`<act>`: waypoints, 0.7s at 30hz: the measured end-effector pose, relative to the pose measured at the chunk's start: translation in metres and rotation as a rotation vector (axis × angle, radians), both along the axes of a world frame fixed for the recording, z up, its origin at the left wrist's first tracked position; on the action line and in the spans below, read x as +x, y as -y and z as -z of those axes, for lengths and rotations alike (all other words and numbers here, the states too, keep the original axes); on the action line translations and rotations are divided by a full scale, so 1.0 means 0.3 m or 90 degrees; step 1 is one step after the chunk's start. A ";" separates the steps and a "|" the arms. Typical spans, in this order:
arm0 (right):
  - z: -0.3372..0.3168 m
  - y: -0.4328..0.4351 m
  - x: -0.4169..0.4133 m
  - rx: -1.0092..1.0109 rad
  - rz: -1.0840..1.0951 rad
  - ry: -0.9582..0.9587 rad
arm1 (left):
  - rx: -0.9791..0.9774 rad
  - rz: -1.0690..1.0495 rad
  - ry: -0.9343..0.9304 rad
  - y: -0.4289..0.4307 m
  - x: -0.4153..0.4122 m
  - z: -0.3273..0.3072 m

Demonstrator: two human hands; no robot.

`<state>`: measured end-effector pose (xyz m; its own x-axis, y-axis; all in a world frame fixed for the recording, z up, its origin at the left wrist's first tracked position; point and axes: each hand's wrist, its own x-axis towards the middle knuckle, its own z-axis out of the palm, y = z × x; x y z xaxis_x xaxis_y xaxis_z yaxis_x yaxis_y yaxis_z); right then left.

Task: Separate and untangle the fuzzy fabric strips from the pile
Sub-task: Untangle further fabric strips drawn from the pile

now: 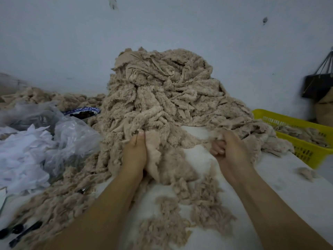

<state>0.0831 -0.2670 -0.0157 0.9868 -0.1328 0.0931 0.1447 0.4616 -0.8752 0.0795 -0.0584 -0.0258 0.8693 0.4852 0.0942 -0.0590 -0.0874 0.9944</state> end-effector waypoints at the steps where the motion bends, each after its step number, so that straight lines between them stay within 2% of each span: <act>1: 0.010 0.021 0.006 -0.065 0.021 -0.001 | -0.022 0.017 0.001 0.002 -0.002 0.002; 4: 0.068 -0.012 0.002 -0.515 -0.040 -0.015 | -0.111 0.138 -0.037 0.070 -0.018 0.011; 5: 0.091 -0.037 0.005 -0.610 -0.076 0.010 | -0.168 0.172 -0.036 0.085 -0.021 0.009; 7: 0.107 -0.064 0.008 -0.679 -0.087 0.063 | -0.306 0.229 -0.005 0.084 -0.026 -0.001; 10: 0.062 -0.072 -0.015 -0.601 -0.015 0.161 | -0.470 0.267 0.042 0.050 -0.024 -0.015; 12: 0.045 -0.088 -0.049 -0.589 -0.079 0.194 | -0.549 0.279 0.065 0.049 -0.024 -0.013; 15: 0.083 -0.145 -0.081 -0.797 -0.268 0.207 | -0.581 0.251 0.068 0.056 -0.012 -0.007; 16: 0.095 -0.159 -0.080 -0.846 -0.276 0.235 | -0.582 0.248 0.070 0.055 -0.008 -0.006; 17: 0.097 -0.163 -0.074 -0.840 -0.253 0.251 | -0.585 0.250 0.074 0.052 -0.006 -0.007; 19: 0.073 -0.146 -0.063 -0.688 -0.176 0.193 | -0.596 0.240 0.088 0.034 0.003 -0.010; 21: 0.045 -0.112 -0.050 -0.466 -0.149 0.090 | -0.580 0.229 0.092 0.018 0.007 -0.015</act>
